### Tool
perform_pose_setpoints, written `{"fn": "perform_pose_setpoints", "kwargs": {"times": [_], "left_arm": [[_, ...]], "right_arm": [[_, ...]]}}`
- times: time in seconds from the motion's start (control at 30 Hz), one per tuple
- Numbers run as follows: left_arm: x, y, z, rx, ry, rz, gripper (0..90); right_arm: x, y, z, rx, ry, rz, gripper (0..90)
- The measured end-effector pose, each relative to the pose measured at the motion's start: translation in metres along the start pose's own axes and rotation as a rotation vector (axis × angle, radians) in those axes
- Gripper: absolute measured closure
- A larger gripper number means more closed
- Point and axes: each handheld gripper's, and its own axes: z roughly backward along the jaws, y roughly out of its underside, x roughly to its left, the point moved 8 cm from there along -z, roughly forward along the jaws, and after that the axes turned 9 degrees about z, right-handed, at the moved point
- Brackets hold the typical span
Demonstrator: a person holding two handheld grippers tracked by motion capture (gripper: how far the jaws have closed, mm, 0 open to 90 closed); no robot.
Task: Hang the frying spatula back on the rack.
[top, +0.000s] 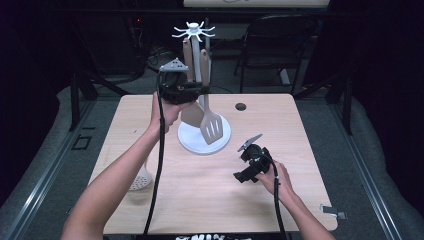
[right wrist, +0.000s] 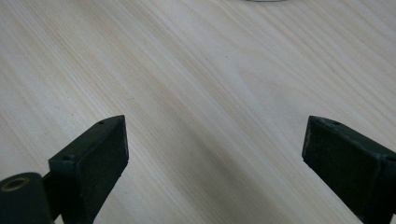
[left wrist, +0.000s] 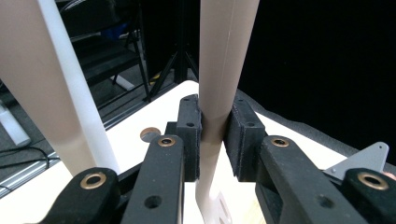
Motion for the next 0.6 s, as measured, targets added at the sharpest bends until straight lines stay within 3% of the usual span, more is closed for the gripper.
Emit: {"fn": "perform_pose_setpoints", "kwargs": {"times": [0.6], "left_arm": [[0.013, -0.022, -0.006, 0.023, 0.010, 0.040, 76.8]], "right_arm": [[-0.001, 0.002, 0.000, 0.024, -0.001, 0.014, 6.9]]}}
